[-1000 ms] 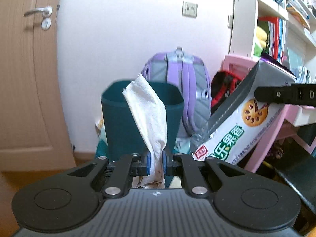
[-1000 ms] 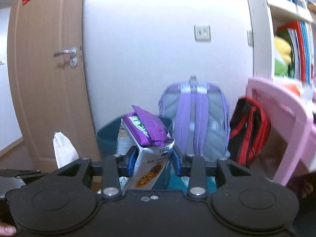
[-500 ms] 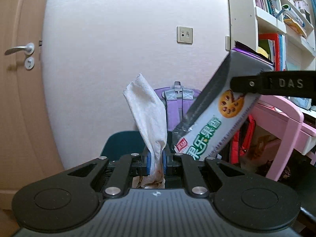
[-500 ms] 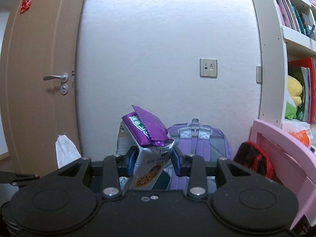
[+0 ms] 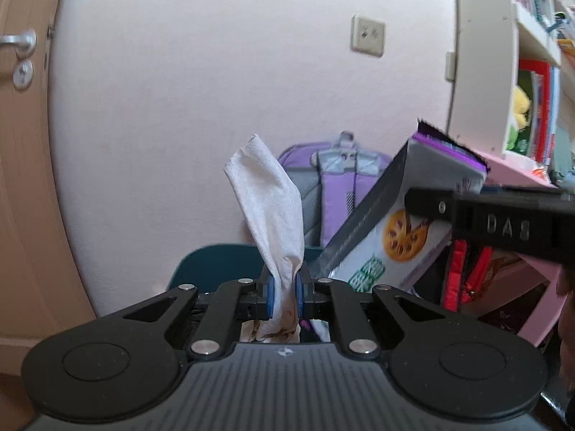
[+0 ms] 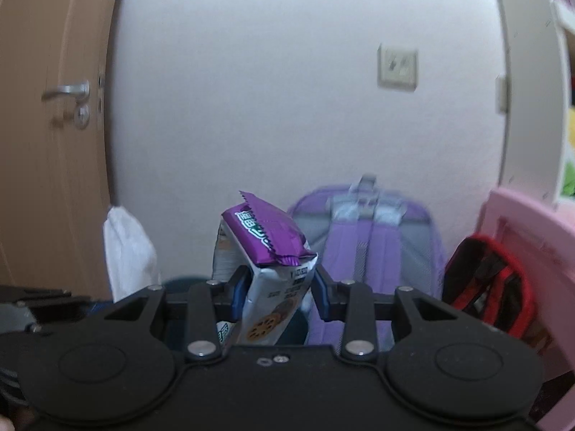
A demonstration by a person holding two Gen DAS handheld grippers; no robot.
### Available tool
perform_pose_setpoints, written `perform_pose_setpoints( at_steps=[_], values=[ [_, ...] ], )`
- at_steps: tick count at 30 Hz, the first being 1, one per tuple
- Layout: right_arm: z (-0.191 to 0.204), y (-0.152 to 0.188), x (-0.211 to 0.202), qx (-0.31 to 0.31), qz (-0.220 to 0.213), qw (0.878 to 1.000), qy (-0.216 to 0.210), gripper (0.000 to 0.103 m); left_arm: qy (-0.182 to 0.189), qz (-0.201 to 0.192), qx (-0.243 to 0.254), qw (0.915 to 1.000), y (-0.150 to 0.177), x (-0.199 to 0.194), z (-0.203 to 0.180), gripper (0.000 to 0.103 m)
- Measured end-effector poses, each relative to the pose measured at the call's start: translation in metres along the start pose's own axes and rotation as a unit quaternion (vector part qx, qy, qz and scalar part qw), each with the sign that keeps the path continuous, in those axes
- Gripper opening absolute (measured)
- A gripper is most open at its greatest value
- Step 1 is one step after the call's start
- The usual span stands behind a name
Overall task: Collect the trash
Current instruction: 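Lift the tissue and cookie box up to the teal wastebasket with both tools, then open both tools to drop the tissue and cookie box into the wastebasket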
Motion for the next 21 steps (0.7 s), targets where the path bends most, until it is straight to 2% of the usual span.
perform_pose_setpoints(
  at_steps=[10,17,21],
  values=[
    [0.026,0.058,0.039,-0.043,0.091,0.994,-0.032,0.036,-0.037,0.094,-0.009,0.9948,0.053,0.049,0.029,0.011],
    [0.04,0.084,0.05,-0.057,0.134,0.988,-0.049,0.038,-0.047,0.141,-0.013,0.9888,0.062,0.067,0.038,0.011],
    [0.041,0.093,0.053,-0.052,0.152,0.986,-0.054,0.043,-0.05,0.159,-0.005,0.986,0.07,0.072,0.038,0.011]
  ],
)
Point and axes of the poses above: each gripper's, at about its wrist camera, not at the fingertips, and x roughly the way its jaws point, z to its left, y to its underside, the point moved 5 cm from there along x, roughly the way its jaws point, and after that the axes turned 15 degrees about -z, right-handed, at the moved point
